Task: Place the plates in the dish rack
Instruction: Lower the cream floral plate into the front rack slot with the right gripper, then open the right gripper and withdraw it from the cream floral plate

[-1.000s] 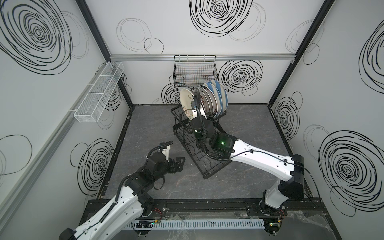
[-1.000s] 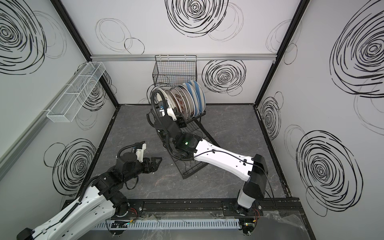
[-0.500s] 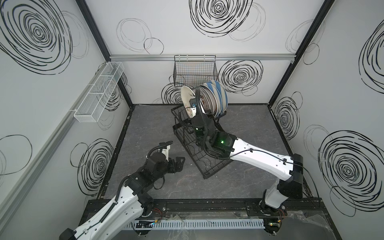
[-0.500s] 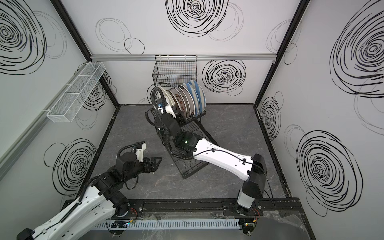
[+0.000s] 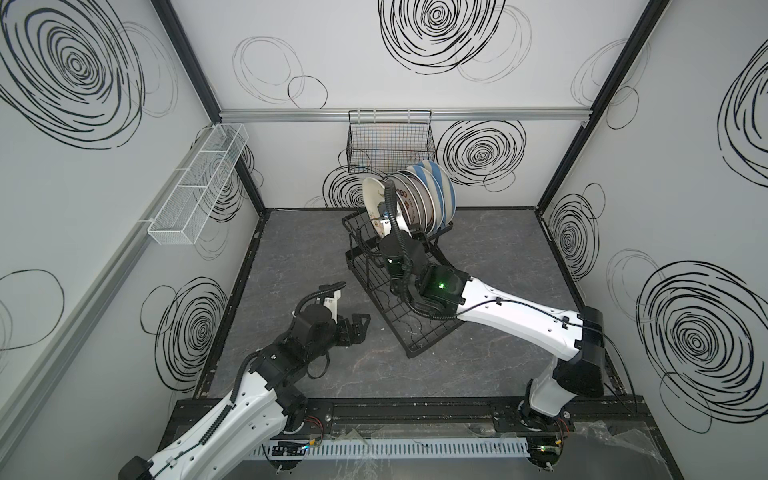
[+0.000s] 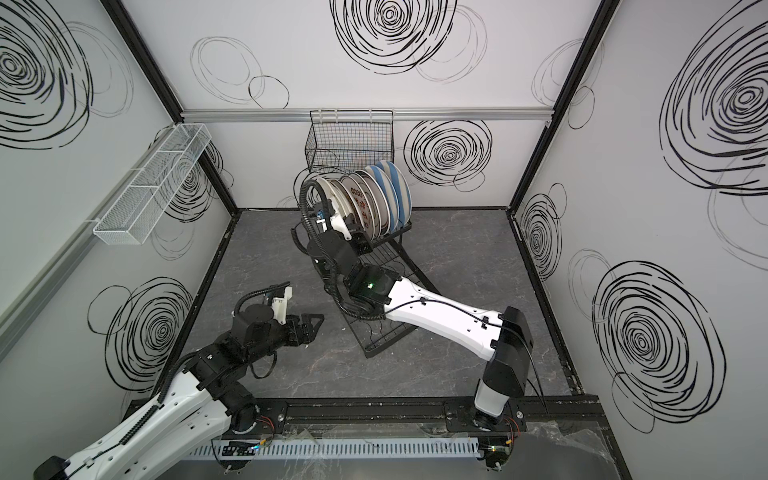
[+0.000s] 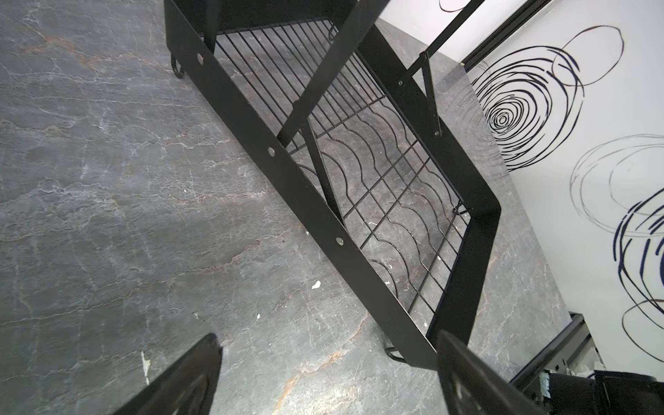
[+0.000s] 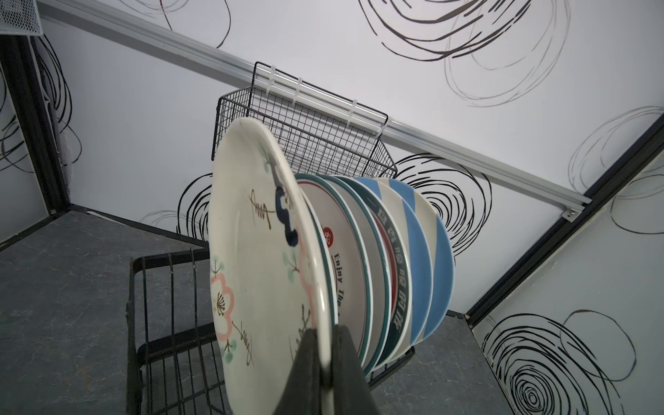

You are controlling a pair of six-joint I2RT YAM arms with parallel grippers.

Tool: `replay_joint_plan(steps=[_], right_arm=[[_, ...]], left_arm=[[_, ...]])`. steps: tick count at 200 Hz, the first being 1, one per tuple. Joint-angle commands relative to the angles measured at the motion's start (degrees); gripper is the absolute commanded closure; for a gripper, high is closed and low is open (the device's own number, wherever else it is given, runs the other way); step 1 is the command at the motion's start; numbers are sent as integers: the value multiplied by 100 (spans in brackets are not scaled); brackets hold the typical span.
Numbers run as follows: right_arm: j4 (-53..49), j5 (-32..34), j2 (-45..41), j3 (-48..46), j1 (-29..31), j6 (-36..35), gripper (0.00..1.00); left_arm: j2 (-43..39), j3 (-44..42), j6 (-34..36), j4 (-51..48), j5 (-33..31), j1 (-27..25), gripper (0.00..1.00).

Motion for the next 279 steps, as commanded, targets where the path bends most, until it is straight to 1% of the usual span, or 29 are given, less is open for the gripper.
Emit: replay_joint_plan(steps=[1, 36, 60, 97, 169, 192, 223, 233, 241, 259, 279], right_arm=[[299, 120, -397, -40, -92, 311, 100], [268, -153, -451, -149, -172, 521, 100], [198, -389, -320, -97, -281, 641, 100], [-45, -503, -72, 91, -466, 871, 100], [-334, -771, 392, 432, -614, 929, 100], [-418, -853, 434, 515, -607, 929, 83], [-533, -898, 394, 597, -599, 888, 78], [-549, -918, 350, 597, -596, 877, 73], [-596, -948, 321, 631, -585, 871, 67], [-647, -963, 216, 683, -527, 846, 64], [-719, -1017, 27, 718, -439, 852, 57]], left_arm=[[-8, 1, 52, 221, 31, 47, 4], [-9, 5, 45, 215, -4, 47, 4], [0, 8, 54, 206, -23, 47, 4], [0, 26, 36, 171, -64, 47, 4], [0, 54, 65, 172, -62, 226, 4], [25, 125, 145, 123, -182, 350, 4], [147, 382, 347, 7, -373, 552, 4], [154, 442, 379, -7, -428, 603, 4], [150, 471, 388, 1, -443, 650, 4], [141, 539, 388, 30, -466, 743, 4], [197, 612, 393, 58, -648, 819, 4]])
